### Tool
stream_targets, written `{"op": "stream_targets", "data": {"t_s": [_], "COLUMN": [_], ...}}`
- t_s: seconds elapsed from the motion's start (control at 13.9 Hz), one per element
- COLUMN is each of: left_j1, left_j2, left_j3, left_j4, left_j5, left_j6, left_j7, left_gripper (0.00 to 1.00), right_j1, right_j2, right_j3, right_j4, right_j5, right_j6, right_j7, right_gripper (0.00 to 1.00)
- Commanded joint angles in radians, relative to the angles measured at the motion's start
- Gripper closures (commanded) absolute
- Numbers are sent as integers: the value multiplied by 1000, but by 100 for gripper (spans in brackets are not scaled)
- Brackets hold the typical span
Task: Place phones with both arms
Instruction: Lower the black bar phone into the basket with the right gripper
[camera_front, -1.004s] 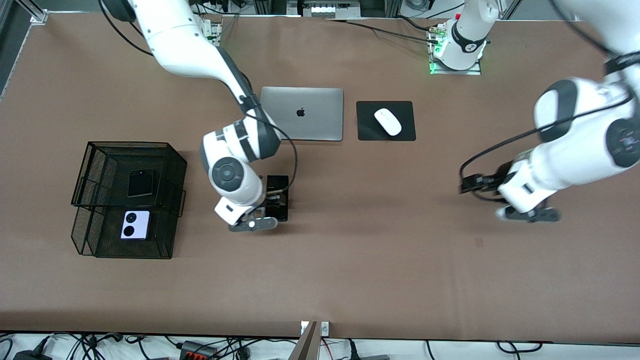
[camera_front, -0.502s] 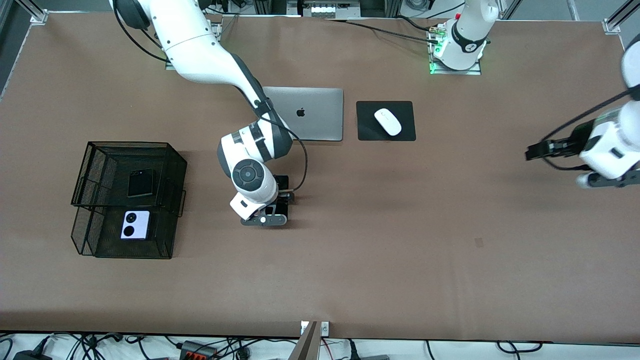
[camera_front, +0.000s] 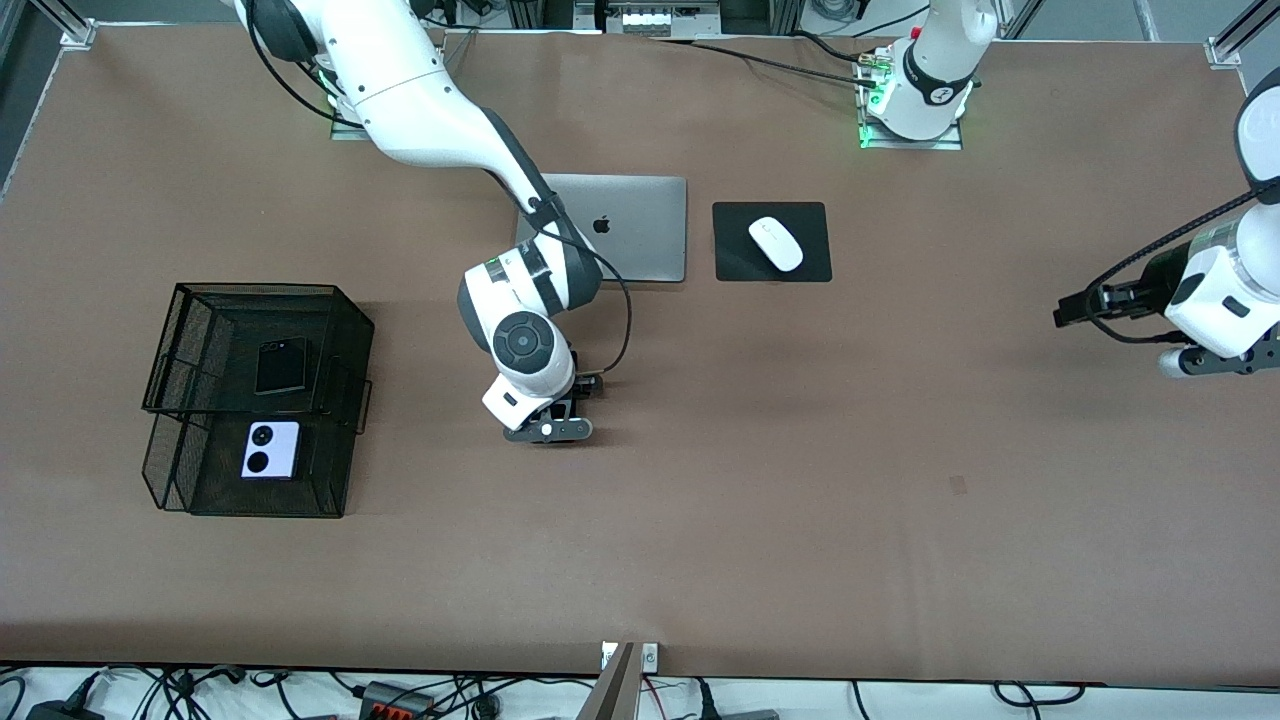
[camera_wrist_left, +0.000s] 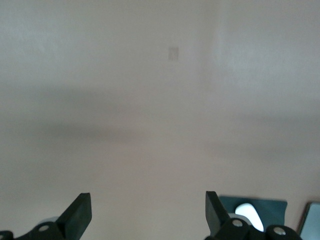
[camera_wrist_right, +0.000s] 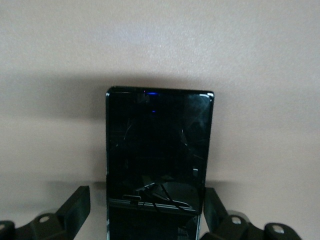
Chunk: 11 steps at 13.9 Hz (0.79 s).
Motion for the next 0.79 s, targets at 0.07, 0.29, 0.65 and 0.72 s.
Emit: {"op": "stream_targets", "data": {"t_s": [0.07, 0.29, 0.65, 0.72], "left_j1": [-12, -11, 8, 8], "left_j2": [-116, -143, -96, -82], "left_j3": [-31, -60, -60, -60], "left_j4": [-168, -205, -133, -100], "left_j5": [75, 102, 102, 102], "left_j6": [136, 157, 125, 104], "left_j7": [-53, -98, -78, -60], "left_gripper": [0, 0, 0, 0], "right_j1": [10, 10, 10, 7], "right_j2": [-8, -10, -10, -11], "right_j3": [-9, -9, -9, -9], "right_j4": [-35, -35, -35, -35], "right_j5": [15, 15, 15, 16], "right_j6": [5, 4, -1, -1], "right_j7": [6, 6, 3, -14], "right_gripper": [0, 0, 0, 12]}}
